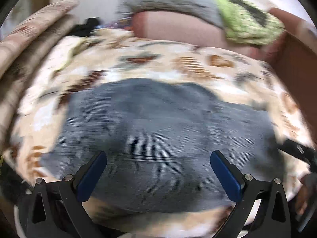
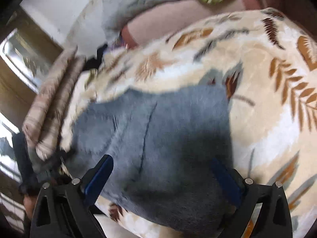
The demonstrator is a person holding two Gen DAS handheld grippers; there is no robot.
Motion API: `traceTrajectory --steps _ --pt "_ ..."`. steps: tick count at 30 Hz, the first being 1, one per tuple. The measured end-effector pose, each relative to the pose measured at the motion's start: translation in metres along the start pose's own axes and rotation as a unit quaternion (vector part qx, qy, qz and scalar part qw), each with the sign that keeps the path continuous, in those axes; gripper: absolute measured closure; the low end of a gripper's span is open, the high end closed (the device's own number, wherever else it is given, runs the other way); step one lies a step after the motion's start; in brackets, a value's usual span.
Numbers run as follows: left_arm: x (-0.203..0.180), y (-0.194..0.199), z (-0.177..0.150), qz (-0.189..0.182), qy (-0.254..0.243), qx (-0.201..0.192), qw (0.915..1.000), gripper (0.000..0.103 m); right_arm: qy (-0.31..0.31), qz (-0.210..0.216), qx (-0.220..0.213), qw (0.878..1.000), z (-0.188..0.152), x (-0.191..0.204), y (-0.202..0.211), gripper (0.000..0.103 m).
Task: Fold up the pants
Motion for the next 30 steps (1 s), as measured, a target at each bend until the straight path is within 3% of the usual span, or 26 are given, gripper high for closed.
traceTrajectory --steps 4,7,8,11,13,16,19,22,24,27,30 --pt "-0.061 -0.015 -0.015 -0.019 -0.084 0.015 0.9962 0.0 -0.026 0.02 -0.022 0.999 0.018 -0.004 0.018 0.003" --pt "-0.076 -0.052 -0.038 0.021 -0.123 0.09 0.9881 0.0 -0.026 0.041 -0.032 0.998 0.044 0.001 0.027 0.003" --pt "-0.075 -0.049 -0.036 0.012 -0.109 0.07 0.9915 0.0 -0.027 0.049 -0.034 0.998 0.051 0.002 0.028 0.003" --pt "-0.072 -0.048 -0.035 -0.002 -0.098 0.088 0.9913 0.0 -0.037 0.072 0.005 0.997 0.07 -0.003 0.0 0.003" --pt "-0.07 -0.04 -0.034 -0.015 -0.093 0.087 0.9917 0.0 -0.062 0.022 0.077 0.995 0.066 -0.029 -0.045 0.003" --pt "-0.05 -0.016 -0.032 -0.044 -0.052 0.045 0.9967 0.0 -0.049 0.014 0.051 0.997 0.067 -0.021 -0.039 0.003" --pt "-0.006 0.004 -0.031 -0.059 0.032 0.017 0.9976 0.0 -0.004 -0.01 0.022 1.0 0.059 -0.001 -0.015 0.003" --pt "0.06 0.019 -0.037 -0.088 0.178 -0.012 0.98 0.0 0.042 -0.012 -0.005 0.999 0.042 0.015 0.007 0.003" --pt "0.103 0.019 -0.048 -0.102 0.283 -0.016 0.9536 0.0 0.046 -0.009 -0.012 0.999 0.03 0.015 0.008 0.003" --pt "0.133 0.006 -0.054 -0.138 0.359 -0.004 0.9232 0.0 0.034 -0.006 -0.01 0.999 0.021 0.012 0.002 0.003" --pt "0.14 -0.005 -0.049 -0.153 0.386 -0.003 0.9096 0.0 0.044 0.005 -0.013 0.999 0.019 0.022 0.008 0.003"
Point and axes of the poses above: each gripper's, at about its wrist camera, not at the fingertips, and y roughly against the way its jaws point, x to its left, z to its top, the point moved 8 cm from there along -y, roughly the way its jaws point, and after that the axes turned 9 degrees about x, right-handed, at the moved point
